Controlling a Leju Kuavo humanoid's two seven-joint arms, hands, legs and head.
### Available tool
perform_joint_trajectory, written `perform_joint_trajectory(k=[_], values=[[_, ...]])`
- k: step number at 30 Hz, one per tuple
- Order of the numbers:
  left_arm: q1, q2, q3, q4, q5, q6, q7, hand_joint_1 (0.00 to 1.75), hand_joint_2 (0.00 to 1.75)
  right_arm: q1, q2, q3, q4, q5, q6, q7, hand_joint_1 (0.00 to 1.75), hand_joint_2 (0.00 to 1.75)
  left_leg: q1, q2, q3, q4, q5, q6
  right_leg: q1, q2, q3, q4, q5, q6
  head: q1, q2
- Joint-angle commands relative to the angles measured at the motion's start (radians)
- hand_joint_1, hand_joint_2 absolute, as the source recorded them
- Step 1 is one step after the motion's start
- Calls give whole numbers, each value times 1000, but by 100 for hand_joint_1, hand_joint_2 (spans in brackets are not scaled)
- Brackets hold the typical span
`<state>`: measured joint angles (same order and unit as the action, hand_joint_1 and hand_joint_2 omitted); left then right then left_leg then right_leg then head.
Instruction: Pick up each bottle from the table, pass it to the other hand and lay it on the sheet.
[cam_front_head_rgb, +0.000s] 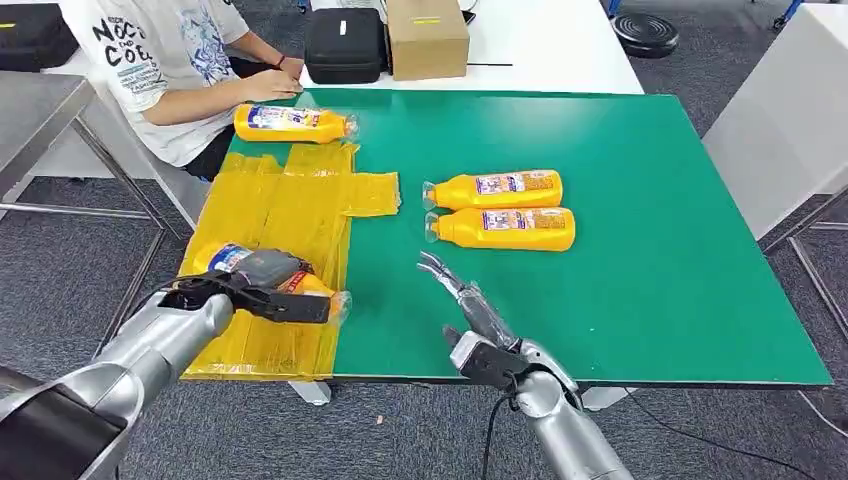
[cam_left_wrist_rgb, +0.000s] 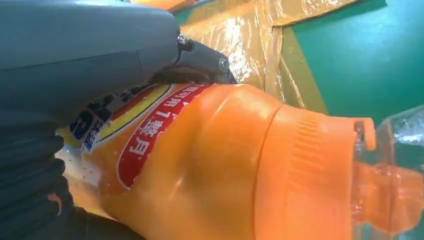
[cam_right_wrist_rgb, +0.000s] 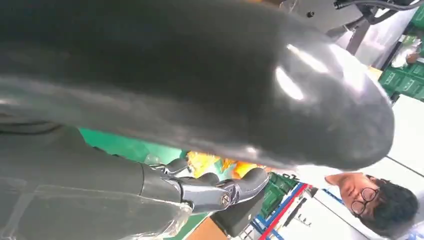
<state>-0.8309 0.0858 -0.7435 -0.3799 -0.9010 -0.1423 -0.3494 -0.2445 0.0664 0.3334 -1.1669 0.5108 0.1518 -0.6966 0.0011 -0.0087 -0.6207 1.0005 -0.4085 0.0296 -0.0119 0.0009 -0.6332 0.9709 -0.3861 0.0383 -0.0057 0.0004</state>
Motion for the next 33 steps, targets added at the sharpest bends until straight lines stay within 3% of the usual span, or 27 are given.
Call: perform_joint_trajectory(k=[1,16,27,33], values=[[18,-12,13,65,8,-15,-12,2,175,-34,-15,4,64,-9,-2,1,0,0,0,2,6,-1,-2,-1,0,1,5,-1,-1,-1,0,0],[11,7,-6,65,-8,-32,-6,0,175,-36,-12,7,66,-30,-8,-2,0,0,0,3,7,-1,-2,-1,0,2,6,-1,-1,-1,0,0],[-36,37,-51,47,-24,-117,-95,0,175,-68,-9,5,101,-45,-8,-2,0,0,0,2,5,-1,-1,-1,0,2,5,0,0,-1,0,0],[-79,69,-65,-9,-21,-109,-145,0,175,-35,-16,8,81,-60,-15,-2,0,0,1,1,4,0,-1,-2,1,0,4,0,-1,-1,0,0]])
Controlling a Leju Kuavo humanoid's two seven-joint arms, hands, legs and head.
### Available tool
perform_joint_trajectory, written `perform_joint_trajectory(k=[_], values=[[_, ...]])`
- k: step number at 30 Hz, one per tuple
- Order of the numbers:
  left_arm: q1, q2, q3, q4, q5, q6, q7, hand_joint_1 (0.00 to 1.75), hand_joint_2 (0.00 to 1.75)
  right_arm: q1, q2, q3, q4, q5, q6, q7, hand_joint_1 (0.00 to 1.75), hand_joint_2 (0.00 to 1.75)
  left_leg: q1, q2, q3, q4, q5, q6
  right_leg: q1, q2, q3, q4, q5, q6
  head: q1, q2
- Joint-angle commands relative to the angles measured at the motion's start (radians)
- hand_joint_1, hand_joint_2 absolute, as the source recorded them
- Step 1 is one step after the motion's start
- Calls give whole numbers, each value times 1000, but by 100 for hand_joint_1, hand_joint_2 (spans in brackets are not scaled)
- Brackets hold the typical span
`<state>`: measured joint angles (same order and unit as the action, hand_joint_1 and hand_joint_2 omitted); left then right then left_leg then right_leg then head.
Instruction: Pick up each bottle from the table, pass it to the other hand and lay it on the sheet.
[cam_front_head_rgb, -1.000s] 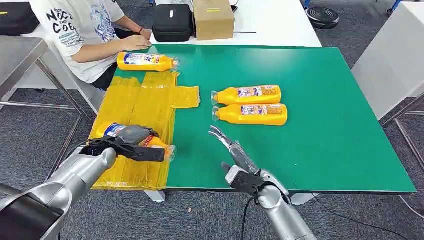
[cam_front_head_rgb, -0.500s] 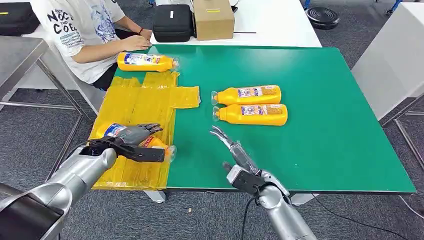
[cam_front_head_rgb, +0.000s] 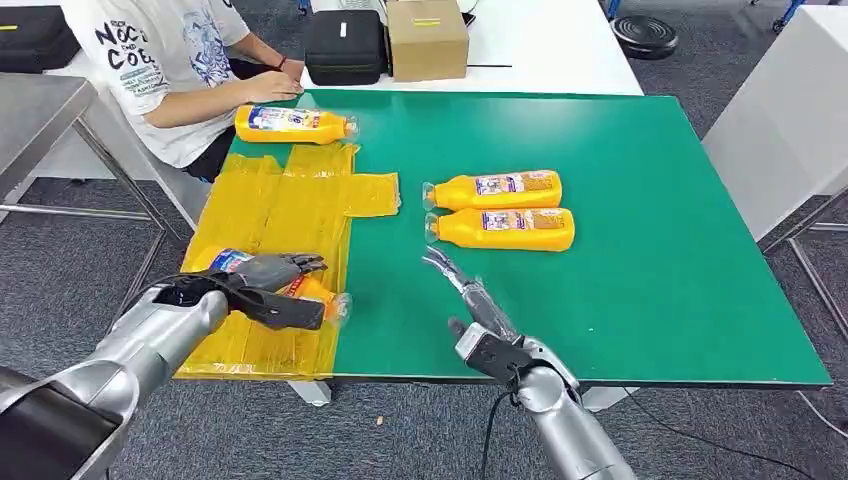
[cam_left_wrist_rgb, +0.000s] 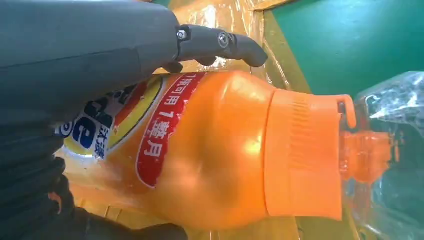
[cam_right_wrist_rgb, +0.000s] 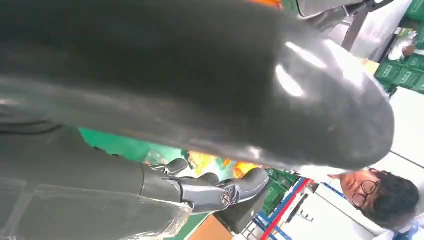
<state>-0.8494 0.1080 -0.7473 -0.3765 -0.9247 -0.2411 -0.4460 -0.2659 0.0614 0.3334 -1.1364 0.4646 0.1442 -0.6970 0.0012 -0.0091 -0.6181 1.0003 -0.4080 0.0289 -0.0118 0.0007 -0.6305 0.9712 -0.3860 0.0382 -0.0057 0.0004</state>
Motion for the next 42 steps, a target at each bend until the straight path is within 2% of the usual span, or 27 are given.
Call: perform_joint_trajectory(k=[1,16,20,23,30,32,38,39,40,41,42], values=[[-66,51,-59,-27,9,-6,-52,0,175,-7,-13,7,44,-20,-9,-1,0,0,1,1,3,1,-2,-1,1,1,3,0,-2,-1,0,0],[-53,54,-86,-105,78,0,-91,0,175,10,1,-20,15,-11,-14,16,0,0,1,1,4,2,-3,-2,1,0,4,1,-3,-2,0,0],[-65,68,-113,-154,121,-61,-133,0,175,13,9,-43,6,1,-12,26,0,0,0,0,1,1,-1,-1,1,-1,1,0,-2,-1,0,0],[-105,110,-160,-208,143,-138,-162,0,175,-9,7,-51,30,7,-9,26,0,0,1,1,1,2,-2,-1,1,0,1,1,-2,-1,0,0],[-104,115,-165,-215,147,-143,-162,0,175,-9,8,-52,34,8,-8,26,0,0,0,1,0,0,-1,-1,1,0,0,0,-1,-1,0,0],[-149,151,-220,-250,141,-195,-183,0,175,-3,0,-53,30,6,-8,24,0,0,1,1,1,1,-2,-1,1,0,1,1,-2,-1,0,0],[-259,358,-354,-541,310,-422,-178,0,175,26,-9,-66,3,-3,-11,14,0,0,3,3,2,8,-7,-3,4,1,2,6,-6,-3,0,0],[-254,368,-346,-559,353,-424,-186,0,175,36,-9,-68,-3,-3,-14,14,0,0,3,4,-1,5,-4,-2,3,2,-2,4,-3,-2,0,0],[-240,369,-336,-575,376,-394,-178,0,175,50,-10,-72,-22,-3,-17,17,0,0,3,5,4,8,-9,-4,4,3,3,7,-7,-3,0,0],[-214,354,-314,-577,399,-342,-185,0,175,67,-12,-77,-43,-3,-20,17,0,0,2,2,0,2,-2,-2,2,1,0,2,-2,-1,0,0],[-186,331,-290,-567,421,-302,-203,0,175,81,-11,-82,-65,2,-24,17,0,0,2,2,2,2,-3,-2,2,1,1,2,-3,-2,0,0]])
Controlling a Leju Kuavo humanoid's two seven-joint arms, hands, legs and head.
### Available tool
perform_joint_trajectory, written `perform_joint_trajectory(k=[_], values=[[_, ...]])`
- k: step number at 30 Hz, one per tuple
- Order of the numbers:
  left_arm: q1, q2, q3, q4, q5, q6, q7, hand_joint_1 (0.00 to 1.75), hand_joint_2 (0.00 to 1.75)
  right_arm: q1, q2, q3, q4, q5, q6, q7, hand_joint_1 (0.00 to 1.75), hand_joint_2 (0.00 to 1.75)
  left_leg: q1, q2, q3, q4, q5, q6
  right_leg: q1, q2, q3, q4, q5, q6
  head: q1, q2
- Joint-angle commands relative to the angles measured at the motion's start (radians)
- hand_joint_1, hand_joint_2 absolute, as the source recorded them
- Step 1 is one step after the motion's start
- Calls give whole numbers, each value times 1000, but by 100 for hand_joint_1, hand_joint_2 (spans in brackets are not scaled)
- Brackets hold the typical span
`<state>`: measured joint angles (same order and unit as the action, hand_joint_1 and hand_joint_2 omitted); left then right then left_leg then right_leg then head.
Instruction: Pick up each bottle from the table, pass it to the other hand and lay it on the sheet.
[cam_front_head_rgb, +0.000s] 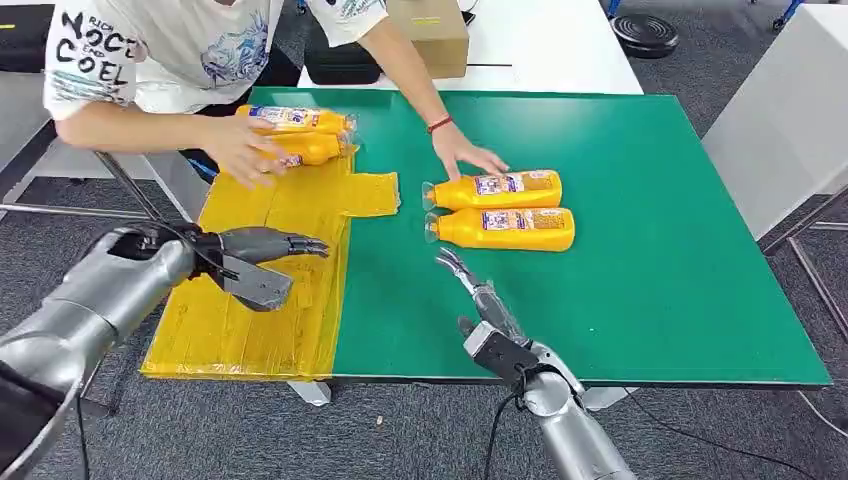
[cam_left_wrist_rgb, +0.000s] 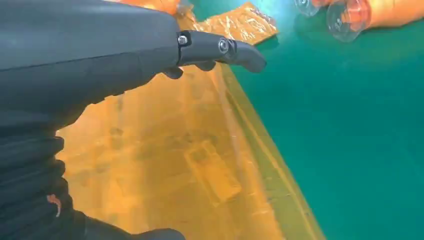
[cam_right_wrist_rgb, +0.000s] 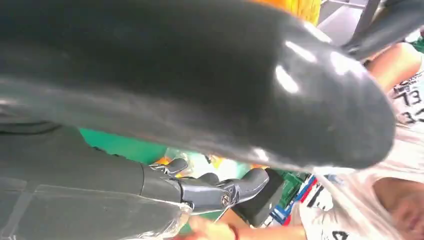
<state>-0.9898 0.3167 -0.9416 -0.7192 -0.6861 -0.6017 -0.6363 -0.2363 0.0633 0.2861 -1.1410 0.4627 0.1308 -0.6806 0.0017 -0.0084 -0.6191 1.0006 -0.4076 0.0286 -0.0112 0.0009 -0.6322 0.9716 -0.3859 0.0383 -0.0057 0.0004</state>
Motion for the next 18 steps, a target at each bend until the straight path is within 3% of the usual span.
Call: perform_joint_trajectory(k=[1,2,4,6,9,10,13,14,18], values=[[15,68,-31,-201,221,153,-10,0,175,66,-11,-42,-86,14,-21,8,0,0,0,0,3,-1,-2,-1,0,-1,3,0,-2,-1,0,0],[55,19,3,-177,218,223,-8,0,175,78,-13,-48,-110,33,-30,21,0,0,-1,-2,6,-2,-2,-1,-1,-2,6,-1,-3,-1,0,0],[181,-141,146,-118,223,487,52,0,175,67,-14,-73,-129,105,-85,82,0,0,-1,-6,6,-3,-1,0,-1,-6,7,-2,-3,0,0,0],[225,-202,175,-96,221,565,75,0,175,41,-14,-90,-115,112,-83,99,0,0,-2,-9,9,-4,0,0,-2,-9,11,-4,-4,0,0,0],[334,-297,345,-105,270,689,128,0,175,-29,-7,-113,-35,216,-144,173,0,0,-4,-3,4,-2,0,1,-4,-3,5,-3,-1,0,0,0],[370,-325,396,-117,284,732,150,0,175,-70,-14,-107,7,270,-169,202,0,175,-4,-3,5,-2,-1,1,-4,-3,6,-3,-2,0,0,0],[428,-357,469,-111,290,779,158,0,175,-154,-17,-113,111,301,-174,204,0,175,-7,1,4,-2,-2,0,-7,1,4,-2,0,0,-1,0],[435,-358,482,-101,301,780,147,0,175,-155,-23,-112,120,304,-179,202,0,175,-8,6,8,-2,-4,0,-7,6,7,-3,-1,0,0,0],[438,-362,490,-53,321,764,106,0,175,-127,-52,-116,131,285,-192,170,0,175,-6,0,8,-2,-3,0,-6,-1,8,-3,-2,0,0,0]])
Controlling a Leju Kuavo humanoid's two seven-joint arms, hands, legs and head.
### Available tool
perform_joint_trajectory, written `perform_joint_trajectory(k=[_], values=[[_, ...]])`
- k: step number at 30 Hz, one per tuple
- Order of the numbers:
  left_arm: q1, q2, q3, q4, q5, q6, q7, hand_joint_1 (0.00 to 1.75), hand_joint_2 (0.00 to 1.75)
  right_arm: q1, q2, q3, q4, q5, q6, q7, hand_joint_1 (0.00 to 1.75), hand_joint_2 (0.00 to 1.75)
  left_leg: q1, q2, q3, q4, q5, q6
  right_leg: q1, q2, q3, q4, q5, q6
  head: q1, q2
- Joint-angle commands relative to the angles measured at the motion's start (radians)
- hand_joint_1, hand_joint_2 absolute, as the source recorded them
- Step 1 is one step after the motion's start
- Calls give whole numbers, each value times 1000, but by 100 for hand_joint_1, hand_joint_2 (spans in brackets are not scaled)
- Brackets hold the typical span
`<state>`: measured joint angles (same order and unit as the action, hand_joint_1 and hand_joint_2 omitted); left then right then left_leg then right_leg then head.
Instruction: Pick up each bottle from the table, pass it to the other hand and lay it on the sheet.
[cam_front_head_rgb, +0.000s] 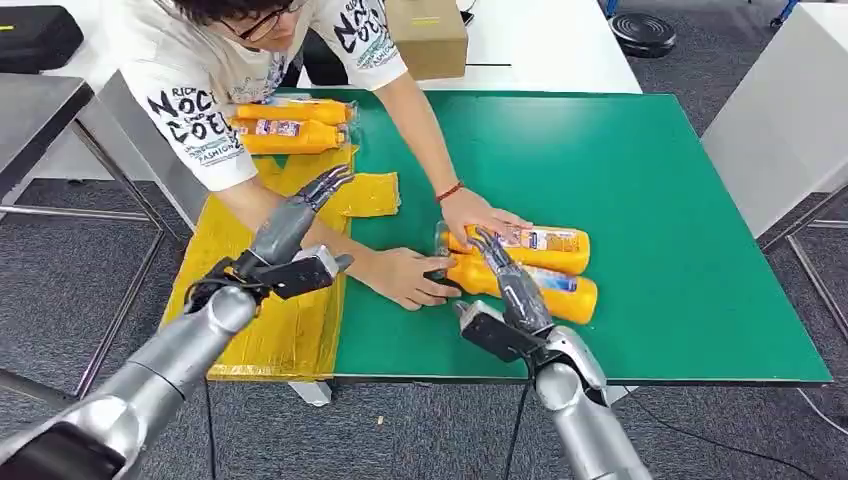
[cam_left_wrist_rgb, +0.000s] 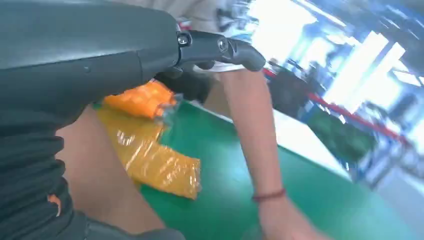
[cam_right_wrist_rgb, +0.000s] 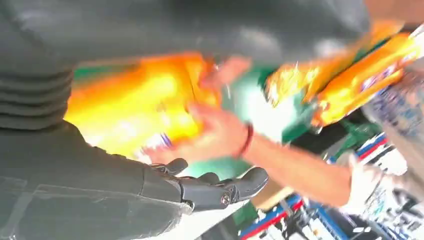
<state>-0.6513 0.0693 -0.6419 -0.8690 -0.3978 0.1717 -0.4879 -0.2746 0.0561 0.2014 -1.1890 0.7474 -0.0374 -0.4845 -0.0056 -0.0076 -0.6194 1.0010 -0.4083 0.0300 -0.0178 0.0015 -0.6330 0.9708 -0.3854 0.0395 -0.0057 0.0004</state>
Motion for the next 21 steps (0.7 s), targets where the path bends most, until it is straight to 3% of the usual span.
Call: perform_joint_trajectory(k=[1,21], values=[[100,-115,191,97,33,-10,-42,0,175,-89,-45,-31,179,1,-24,-26,0,175,1,-2,6,-2,-2,-1,2,-2,7,-2,-2,-2,0,0],[109,-116,214,110,52,-44,-19,0,175,-69,-74,25,183,44,-39,-5,0,175,3,0,5,0,-3,-2,3,0,6,0,-3,-2,0,0]])
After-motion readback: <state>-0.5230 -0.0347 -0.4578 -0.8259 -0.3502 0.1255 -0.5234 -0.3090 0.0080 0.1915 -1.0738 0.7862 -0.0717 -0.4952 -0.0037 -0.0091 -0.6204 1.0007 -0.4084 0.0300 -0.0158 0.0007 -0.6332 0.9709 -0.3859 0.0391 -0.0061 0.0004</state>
